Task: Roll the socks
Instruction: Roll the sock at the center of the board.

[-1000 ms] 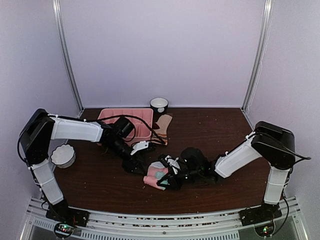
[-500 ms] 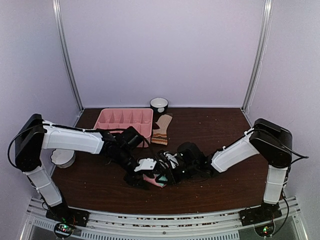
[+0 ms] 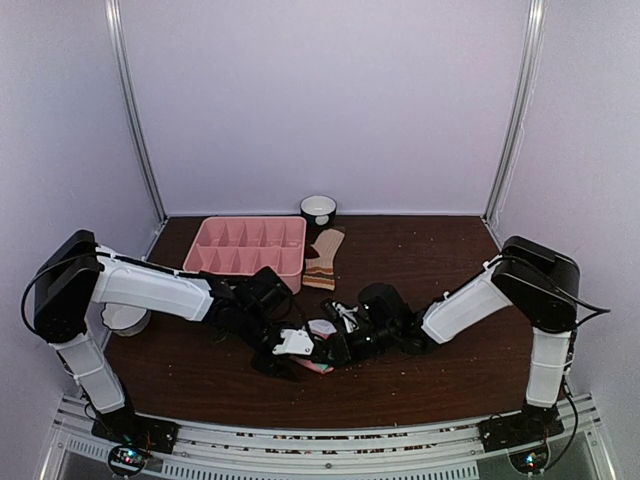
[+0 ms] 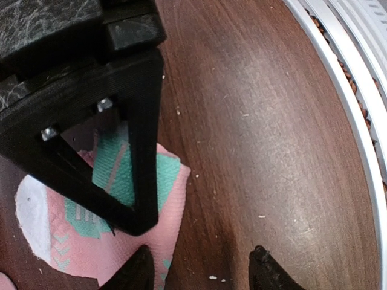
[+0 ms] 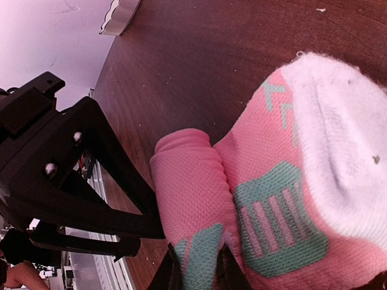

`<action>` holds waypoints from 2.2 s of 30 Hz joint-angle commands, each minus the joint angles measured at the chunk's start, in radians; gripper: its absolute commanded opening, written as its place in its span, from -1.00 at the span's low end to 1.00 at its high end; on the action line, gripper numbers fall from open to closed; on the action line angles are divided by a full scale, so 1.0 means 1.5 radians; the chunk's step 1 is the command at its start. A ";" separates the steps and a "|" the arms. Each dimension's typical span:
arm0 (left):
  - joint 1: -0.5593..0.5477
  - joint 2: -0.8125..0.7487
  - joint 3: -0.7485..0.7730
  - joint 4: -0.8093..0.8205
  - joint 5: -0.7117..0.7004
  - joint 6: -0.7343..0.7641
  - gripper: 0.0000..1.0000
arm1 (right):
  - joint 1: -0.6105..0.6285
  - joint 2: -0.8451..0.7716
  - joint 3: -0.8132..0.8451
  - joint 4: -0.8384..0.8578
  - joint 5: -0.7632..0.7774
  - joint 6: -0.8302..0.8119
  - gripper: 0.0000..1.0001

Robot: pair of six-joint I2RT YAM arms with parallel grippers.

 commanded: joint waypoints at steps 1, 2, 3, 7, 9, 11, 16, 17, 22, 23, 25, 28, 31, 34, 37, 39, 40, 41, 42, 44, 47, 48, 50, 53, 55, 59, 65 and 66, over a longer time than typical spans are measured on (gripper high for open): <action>0.000 -0.015 0.012 0.026 -0.006 -0.001 0.11 | 0.004 0.072 -0.054 -0.200 0.031 0.013 -0.85; 0.000 -0.019 0.016 0.015 -0.002 -0.001 0.10 | 0.004 0.074 -0.055 -0.198 0.031 0.013 -0.85; 0.003 -0.023 0.023 0.001 0.002 -0.001 0.08 | 0.003 0.077 -0.056 -0.196 0.030 0.015 -0.85; 0.045 -0.020 0.048 -0.002 0.053 -0.024 0.06 | -0.003 0.101 -0.066 -0.171 0.025 0.023 -0.85; 0.042 -0.012 0.049 -0.003 0.051 -0.012 0.07 | -0.005 0.108 -0.072 -0.150 0.021 0.035 -0.85; 0.036 0.000 0.050 -0.004 0.044 -0.005 0.08 | -0.006 0.109 -0.078 -0.138 0.021 0.041 -0.85; 0.022 0.040 0.061 -0.004 0.018 0.009 0.08 | -0.008 0.104 -0.081 -0.132 0.021 0.045 -0.85; 0.018 0.047 0.064 -0.006 0.016 0.012 0.07 | -0.007 0.102 -0.082 -0.132 0.020 0.047 -0.85; 0.012 0.079 0.071 -0.004 -0.020 0.011 0.02 | -0.008 0.095 -0.086 -0.128 0.017 0.050 -0.85; 0.012 0.086 0.072 -0.001 -0.030 0.010 0.00 | -0.008 0.093 -0.089 -0.126 0.016 0.050 -0.85; 0.013 0.096 0.072 0.001 -0.046 0.009 -0.07 | -0.010 0.089 -0.093 -0.119 0.013 0.055 -0.84; 0.012 0.106 0.071 -0.003 -0.051 0.014 -0.27 | -0.013 0.081 -0.103 -0.110 0.012 0.057 -0.78; 0.013 0.113 0.072 -0.014 -0.043 0.019 -0.59 | -0.019 0.067 -0.116 -0.102 0.015 0.060 -0.69; 0.013 0.127 0.079 -0.032 -0.034 0.016 -0.80 | -0.023 0.043 -0.130 -0.101 0.024 0.053 -0.56; 0.014 0.159 0.102 -0.065 -0.022 0.007 -0.85 | -0.026 0.007 -0.151 -0.084 0.043 0.046 -0.42; 0.017 0.182 0.122 -0.091 -0.002 -0.003 -0.86 | -0.025 -0.021 -0.168 -0.060 0.053 0.043 -0.34; 0.021 0.193 0.134 -0.107 0.015 -0.008 -0.87 | -0.026 -0.041 -0.177 -0.050 0.061 0.036 -0.32; 0.026 0.207 0.147 -0.122 0.032 -0.015 -0.87 | -0.025 -0.058 -0.189 -0.032 0.073 0.030 -0.31; 0.031 0.220 0.162 -0.138 0.046 -0.022 -0.87 | -0.024 -0.076 -0.201 -0.019 0.085 0.018 -0.30; 0.038 0.251 0.197 -0.189 0.086 -0.029 -0.88 | -0.022 -0.113 -0.232 0.003 0.120 -0.012 -0.29; 0.049 0.280 0.234 -0.236 0.136 -0.041 -0.90 | -0.012 -0.173 -0.269 0.023 0.167 -0.062 -0.18; 0.051 0.286 0.242 -0.248 0.149 -0.044 -0.90 | -0.009 -0.192 -0.283 0.028 0.183 -0.079 -0.12; 0.052 0.292 0.254 -0.265 0.165 -0.047 -0.90 | -0.004 -0.228 -0.304 0.033 0.215 -0.104 0.04; 0.052 0.303 0.275 -0.290 0.177 -0.051 -0.91 | -0.003 -0.277 -0.337 0.041 0.254 -0.128 0.99; 0.053 0.314 0.289 -0.312 0.187 -0.053 -0.91 | -0.001 -0.311 -0.355 0.035 0.290 -0.139 0.99; 0.056 0.329 0.309 -0.350 0.204 -0.052 -0.90 | 0.006 -0.422 -0.384 -0.042 0.432 -0.134 0.99; 0.058 0.351 0.344 -0.413 0.217 -0.044 -0.89 | 0.004 -0.610 -0.409 -0.189 0.684 -0.050 1.00; 0.058 0.355 0.349 -0.420 0.219 -0.045 -0.89 | 0.001 -0.634 -0.426 -0.177 0.688 -0.034 1.00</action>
